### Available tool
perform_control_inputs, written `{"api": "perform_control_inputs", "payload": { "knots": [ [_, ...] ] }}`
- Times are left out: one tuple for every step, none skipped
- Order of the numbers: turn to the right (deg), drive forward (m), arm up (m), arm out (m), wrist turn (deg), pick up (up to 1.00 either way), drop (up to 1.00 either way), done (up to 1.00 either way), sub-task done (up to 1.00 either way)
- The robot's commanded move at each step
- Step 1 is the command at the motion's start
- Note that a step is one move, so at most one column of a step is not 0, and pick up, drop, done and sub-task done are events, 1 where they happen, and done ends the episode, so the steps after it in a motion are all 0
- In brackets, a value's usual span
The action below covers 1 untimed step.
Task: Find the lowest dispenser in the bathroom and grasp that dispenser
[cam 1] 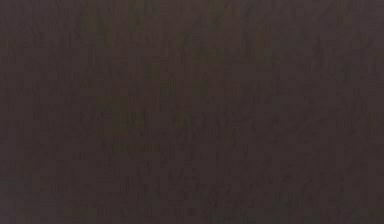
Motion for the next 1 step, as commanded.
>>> {"api": "perform_control_inputs", "payload": {
  "knots": [
    [0.0, 0.00, -0.18, 0.00, 0.0, 0.00, 0.00, 0.00, 0.00]
  ]
}}
